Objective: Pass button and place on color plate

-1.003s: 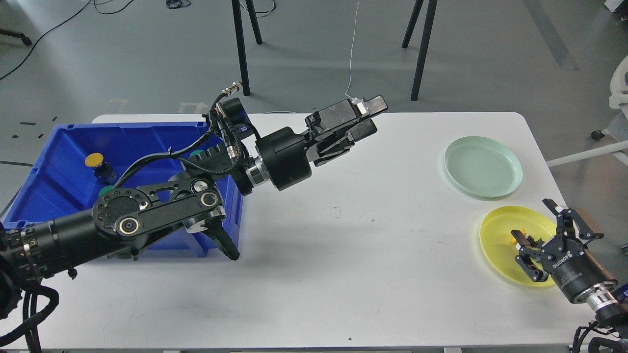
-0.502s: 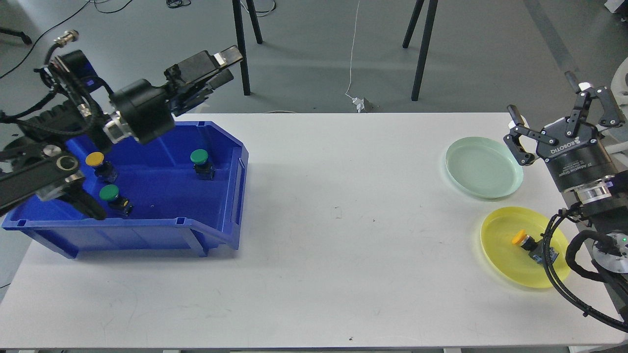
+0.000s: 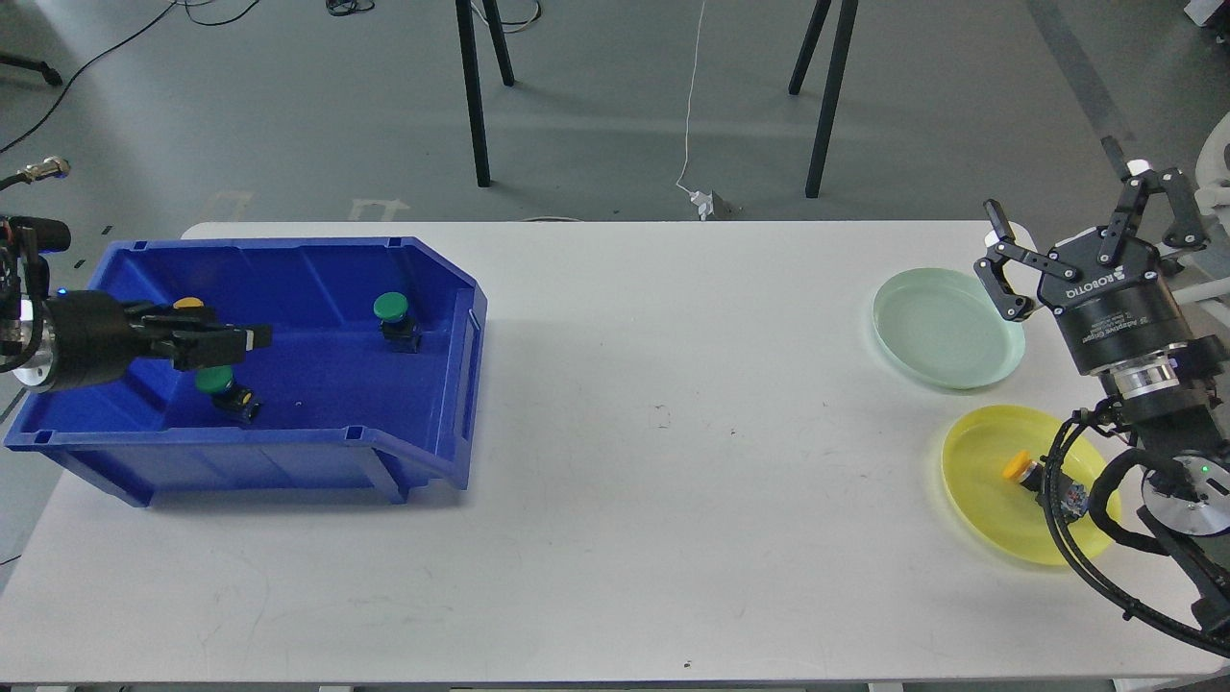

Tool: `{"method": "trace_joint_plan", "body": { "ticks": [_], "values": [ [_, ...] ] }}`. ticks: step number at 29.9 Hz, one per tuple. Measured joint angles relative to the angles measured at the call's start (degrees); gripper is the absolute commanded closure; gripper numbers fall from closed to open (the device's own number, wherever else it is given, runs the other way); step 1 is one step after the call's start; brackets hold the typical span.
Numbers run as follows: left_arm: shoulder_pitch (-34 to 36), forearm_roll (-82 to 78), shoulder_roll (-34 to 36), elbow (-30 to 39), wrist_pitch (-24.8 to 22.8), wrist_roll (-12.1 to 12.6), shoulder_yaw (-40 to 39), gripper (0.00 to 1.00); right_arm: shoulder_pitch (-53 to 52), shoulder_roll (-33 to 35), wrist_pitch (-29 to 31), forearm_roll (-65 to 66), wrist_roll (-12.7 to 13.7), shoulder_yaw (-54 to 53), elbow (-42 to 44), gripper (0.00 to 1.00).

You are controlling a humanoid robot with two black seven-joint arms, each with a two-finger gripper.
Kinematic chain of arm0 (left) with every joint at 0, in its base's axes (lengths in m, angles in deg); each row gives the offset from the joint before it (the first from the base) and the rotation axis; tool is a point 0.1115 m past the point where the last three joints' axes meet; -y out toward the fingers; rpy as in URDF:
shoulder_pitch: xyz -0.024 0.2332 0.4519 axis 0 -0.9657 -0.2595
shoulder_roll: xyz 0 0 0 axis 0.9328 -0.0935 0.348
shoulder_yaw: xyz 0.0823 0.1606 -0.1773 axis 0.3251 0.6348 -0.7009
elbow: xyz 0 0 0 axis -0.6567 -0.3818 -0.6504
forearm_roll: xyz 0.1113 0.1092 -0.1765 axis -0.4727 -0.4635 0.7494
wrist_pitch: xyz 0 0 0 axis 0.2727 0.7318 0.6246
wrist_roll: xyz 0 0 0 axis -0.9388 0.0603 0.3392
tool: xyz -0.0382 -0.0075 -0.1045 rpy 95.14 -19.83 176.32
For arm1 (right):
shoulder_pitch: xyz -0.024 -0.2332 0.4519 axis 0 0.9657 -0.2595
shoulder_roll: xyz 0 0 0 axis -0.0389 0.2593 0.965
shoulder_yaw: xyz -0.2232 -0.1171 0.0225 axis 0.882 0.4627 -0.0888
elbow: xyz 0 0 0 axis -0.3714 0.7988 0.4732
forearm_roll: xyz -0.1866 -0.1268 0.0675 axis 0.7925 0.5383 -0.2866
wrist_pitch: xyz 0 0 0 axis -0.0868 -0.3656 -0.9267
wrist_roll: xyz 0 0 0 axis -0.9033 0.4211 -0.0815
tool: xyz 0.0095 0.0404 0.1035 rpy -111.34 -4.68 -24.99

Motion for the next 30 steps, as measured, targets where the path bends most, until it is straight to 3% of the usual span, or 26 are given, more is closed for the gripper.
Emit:
{"method": "trace_joint_plan", "body": {
  "ticks": [12,30],
  "values": [
    [-2.3,-3.1,-8.3,-14.5,-2.1,0.0,2.5,0.18,0.9,0.5,0.1,0.0,0.0,-0.3,0.4,0.02],
    [-6.2,-3.1,-13.6,-22.6,-2.2,0.0,2.7,0.19,1.4,0.8,0.1,-0.1,0.0,-0.4,0.2,0.02]
  ]
}}
